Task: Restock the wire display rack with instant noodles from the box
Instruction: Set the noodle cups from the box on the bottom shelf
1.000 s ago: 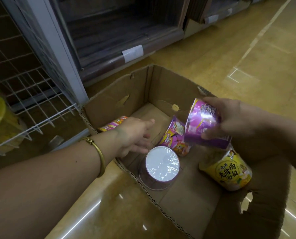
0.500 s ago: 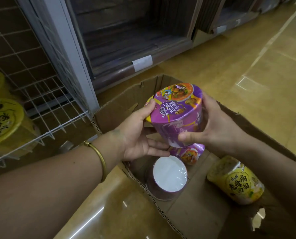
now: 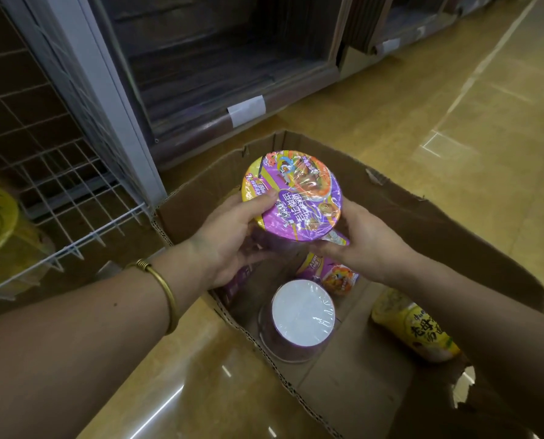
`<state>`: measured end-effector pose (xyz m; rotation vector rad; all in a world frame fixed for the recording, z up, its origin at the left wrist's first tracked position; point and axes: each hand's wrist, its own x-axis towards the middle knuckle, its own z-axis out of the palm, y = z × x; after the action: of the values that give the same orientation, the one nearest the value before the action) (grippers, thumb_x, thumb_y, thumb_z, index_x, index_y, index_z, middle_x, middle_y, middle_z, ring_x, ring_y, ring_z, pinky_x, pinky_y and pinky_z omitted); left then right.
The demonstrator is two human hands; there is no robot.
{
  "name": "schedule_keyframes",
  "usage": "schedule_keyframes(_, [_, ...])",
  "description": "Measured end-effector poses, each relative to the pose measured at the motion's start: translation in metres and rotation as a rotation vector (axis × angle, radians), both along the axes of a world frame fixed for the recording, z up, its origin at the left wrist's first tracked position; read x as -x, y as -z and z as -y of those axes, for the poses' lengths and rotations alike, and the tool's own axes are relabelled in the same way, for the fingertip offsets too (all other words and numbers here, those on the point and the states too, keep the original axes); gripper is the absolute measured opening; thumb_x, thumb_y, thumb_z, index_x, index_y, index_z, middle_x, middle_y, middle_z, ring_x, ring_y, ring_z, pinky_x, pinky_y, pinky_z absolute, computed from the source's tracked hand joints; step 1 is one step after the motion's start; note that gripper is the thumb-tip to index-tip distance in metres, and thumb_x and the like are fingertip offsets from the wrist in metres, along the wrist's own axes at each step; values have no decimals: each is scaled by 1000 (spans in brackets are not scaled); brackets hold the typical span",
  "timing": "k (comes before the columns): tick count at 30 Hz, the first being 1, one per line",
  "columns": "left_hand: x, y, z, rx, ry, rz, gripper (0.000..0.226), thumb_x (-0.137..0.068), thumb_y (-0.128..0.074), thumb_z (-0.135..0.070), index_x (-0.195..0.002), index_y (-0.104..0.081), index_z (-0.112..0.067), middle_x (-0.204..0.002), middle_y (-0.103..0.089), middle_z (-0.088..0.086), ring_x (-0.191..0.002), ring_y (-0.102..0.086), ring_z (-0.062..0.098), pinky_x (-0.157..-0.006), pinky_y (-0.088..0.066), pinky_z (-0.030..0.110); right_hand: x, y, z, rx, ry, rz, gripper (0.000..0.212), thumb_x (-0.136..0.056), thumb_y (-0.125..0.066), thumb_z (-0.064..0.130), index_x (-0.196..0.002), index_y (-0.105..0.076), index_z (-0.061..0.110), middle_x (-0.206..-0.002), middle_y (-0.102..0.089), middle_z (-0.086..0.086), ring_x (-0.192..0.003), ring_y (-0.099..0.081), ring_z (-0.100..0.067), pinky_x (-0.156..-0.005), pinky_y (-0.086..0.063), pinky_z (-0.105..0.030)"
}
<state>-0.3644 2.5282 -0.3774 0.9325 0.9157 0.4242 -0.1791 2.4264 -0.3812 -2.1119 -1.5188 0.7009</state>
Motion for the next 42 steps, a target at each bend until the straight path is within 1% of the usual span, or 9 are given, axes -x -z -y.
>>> schedule_keyframes(9, [-1,10,-4,-53,-131,-18,31,-90,-67,-32,-120,-59,-27,-98,-76,-3,-92,-72,17,-87,-57,44,-2,36,0,456,-122,447,86,-88,-57,64,-156,-15,33,-163,-19,-5,-148,-18,-34,-117,-30,-51])
schedule_keyframes(13, [1,14,-7,-45,-137,1,32,-91,-66,-33,-122,-59,-27,-97,-76,-4,-98,-71,20,-81,-59,41,14,56,-11,427,252,172,96,-84,-42,80,-157,-1,31,-166,-13,-1,-146,-28,-34,-119,-23,-55])
schedule_keyframes(16, [1,16,-9,-38,-137,7,34,-90,-66,-34,-123,-60,-27,-101,-76,-3,-101,-70,22,-90,-55,47,22,67,-24,366,433,141,85,-89,-37,76,-153,-22,23,-162,-23,-6,-146,-28,-32,-119,-15,-56])
schedule_keyframes(19, [3,16,-9,-36,-139,5,35,-90,-66,-35,-124,-59,-26,-105,-75,-2,-102,-70,22,-91,-56,47,16,68,-31,415,689,-64,72,-85,-59,64,-143,-28,36,-151,-22,-13,-135,-33,-47,-109,-37,-56])
schedule_keyframes(24, [8,10,-11,-31,-148,9,35,-89,-68,-35,-122,-61,-25,-105,-75,2,-101,-70,25,-79,-60,43,5,62,-19,393,958,-356,107,-71,-73,60,-153,-12,27,-146,-30,-17,-128,-41,-42,-80,-47,-42])
schedule_keyframes(27, [14,-5,-20,-46,-150,2,44,-86,-71,-39,-125,-60,-22,-109,-74,7,-100,-70,27,-72,-61,42,5,52,-10,239,990,-567,121,-45,-74,61,-149,-23,29,-135,-46,-13,-116,-54,-36,-90,-53,-48])
schedule_keyframes(31, [29,-34,-31,-97,-181,-20,47,-85,-71,-41,-124,-62,-17,-102,-75,6,-93,-73,24,-75,-61,44,9,22,-10,-17,904,-822,69,-80,-70,37,-141,-41,23,-119,-64,-7,-95,-66,-24,-86,-55,-49])
schedule_keyframes(37, [60,-77,-36,-142,-284,-39,25,-87,-69,-37,-106,-66,-20,-92,-77,3,-93,-73,24,-85,-58,49,30,-40,-17,-255,748,-1148,28,-86,-48,19,-109,-64,17,-105,-75,-11,-104,-69,-39,-96,-49,-60])
schedule_keyframes(42, [94,-107,-34,-166,-374,-62,37,-82,-70,-43,-110,-67,-18,-105,-75,8,-97,-71,31,-86,-57,53,57,-87,-23,-388,568,-1238,35,-88,-54,36,-119,-64,22,-92,-76,3,-79,-72,-12,-64,-55,-28])
